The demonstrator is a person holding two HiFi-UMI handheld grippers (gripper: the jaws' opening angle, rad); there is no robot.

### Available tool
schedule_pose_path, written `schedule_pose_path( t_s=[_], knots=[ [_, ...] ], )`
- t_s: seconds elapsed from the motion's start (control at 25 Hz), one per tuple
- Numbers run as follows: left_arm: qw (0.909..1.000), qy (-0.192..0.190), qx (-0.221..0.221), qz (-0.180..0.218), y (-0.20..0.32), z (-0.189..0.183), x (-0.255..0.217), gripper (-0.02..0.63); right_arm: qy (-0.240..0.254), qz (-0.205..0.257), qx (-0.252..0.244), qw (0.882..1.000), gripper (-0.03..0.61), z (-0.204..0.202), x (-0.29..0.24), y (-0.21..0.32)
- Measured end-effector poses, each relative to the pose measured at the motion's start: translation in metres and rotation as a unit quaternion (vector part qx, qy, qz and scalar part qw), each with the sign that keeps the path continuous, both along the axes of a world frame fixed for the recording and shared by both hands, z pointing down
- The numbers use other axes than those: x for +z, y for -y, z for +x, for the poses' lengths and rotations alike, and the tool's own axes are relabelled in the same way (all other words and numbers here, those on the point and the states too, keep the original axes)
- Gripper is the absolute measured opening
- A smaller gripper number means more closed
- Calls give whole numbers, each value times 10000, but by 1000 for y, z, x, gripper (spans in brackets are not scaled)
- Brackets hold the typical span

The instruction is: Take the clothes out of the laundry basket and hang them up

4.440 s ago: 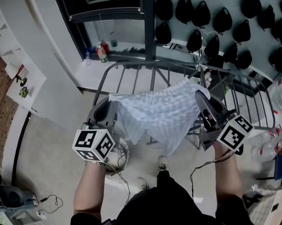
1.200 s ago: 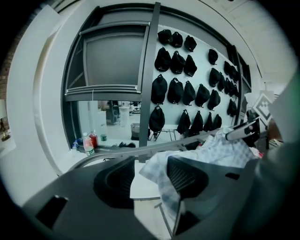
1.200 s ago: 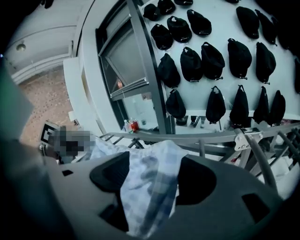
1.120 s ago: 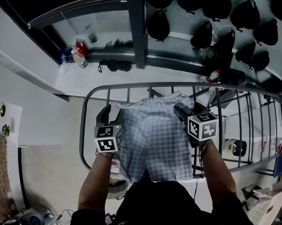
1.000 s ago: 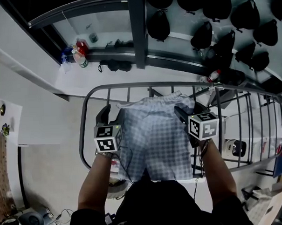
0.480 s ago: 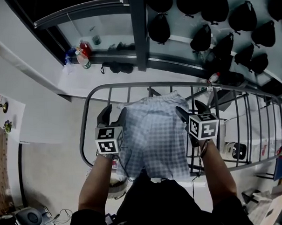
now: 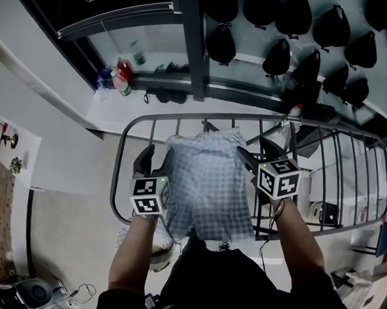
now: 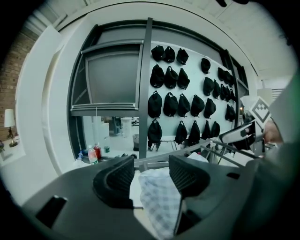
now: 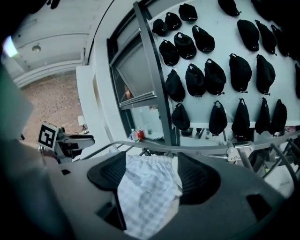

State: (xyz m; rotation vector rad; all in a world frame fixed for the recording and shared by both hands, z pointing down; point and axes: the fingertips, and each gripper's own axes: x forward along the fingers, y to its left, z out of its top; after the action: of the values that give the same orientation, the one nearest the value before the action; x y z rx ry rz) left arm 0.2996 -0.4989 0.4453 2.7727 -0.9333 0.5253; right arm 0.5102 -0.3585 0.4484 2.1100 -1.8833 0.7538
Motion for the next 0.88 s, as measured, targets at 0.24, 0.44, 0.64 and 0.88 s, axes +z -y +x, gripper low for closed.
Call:
schedule_pose_path(
  t_s=[0.24,0.44,0.64,0.88],
  knots=[
    [9998,-53,-129,143,-31,-9,-18,209,105,273,-445,9986,317,-22,-18,-10],
    [9985,-158,-371,359,-62,-23,-26,100,97,657,-685,9954,142,-33,-40,-29],
    [9962,-245,-658,510,-102,-38,-36,16,143,901,-1196,9886,8,-48,-55,-54],
    [9959,-318,-782,311,-151,-52,-38,11,241,1030,-1873,9766,6,-80,-61,-68]
  ],
)
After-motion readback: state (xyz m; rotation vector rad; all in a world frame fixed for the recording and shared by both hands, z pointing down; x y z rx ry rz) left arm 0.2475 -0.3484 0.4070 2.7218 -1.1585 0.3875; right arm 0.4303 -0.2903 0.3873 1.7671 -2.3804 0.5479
